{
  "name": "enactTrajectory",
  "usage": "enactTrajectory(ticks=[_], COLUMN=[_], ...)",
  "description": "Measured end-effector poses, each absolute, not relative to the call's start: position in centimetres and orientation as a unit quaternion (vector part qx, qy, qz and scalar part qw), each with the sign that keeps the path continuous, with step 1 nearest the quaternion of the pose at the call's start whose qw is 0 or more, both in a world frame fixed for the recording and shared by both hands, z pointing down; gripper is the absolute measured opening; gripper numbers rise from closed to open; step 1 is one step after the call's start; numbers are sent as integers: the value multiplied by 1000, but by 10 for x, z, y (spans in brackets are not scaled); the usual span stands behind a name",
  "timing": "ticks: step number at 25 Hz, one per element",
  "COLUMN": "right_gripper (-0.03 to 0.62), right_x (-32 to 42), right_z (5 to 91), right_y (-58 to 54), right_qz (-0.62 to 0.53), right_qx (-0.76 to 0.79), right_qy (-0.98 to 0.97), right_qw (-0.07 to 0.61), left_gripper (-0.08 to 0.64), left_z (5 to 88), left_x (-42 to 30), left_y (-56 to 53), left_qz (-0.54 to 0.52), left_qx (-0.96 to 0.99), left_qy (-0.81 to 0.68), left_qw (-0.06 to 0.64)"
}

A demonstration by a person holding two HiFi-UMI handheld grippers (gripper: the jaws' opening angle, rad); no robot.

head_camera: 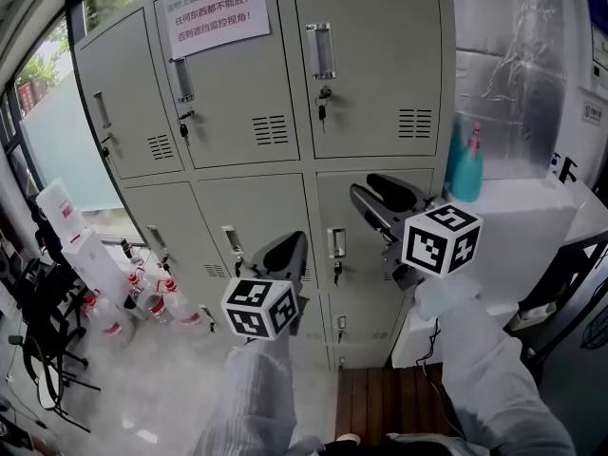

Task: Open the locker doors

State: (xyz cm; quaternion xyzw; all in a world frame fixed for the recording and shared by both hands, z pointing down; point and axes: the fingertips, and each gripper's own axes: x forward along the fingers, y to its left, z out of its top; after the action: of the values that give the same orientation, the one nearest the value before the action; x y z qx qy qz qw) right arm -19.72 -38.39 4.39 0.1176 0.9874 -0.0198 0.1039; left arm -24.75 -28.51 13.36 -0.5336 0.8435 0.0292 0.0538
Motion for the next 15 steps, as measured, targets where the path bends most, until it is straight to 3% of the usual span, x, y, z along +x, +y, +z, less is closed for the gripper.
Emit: enactTrajectory(ticks=[15], right_gripper=[147], right_x=[-247], right_z=[-82], right_y=[-391], right_qz=[30], right_qx=[108], right_qy=[984], right_qw=[138], left_gripper=[9], left_z=[17], left_x=[-296], left_y=[-312], left_qz=[-14], left_qx=[-538], left_qy=[830], left_qw=[146])
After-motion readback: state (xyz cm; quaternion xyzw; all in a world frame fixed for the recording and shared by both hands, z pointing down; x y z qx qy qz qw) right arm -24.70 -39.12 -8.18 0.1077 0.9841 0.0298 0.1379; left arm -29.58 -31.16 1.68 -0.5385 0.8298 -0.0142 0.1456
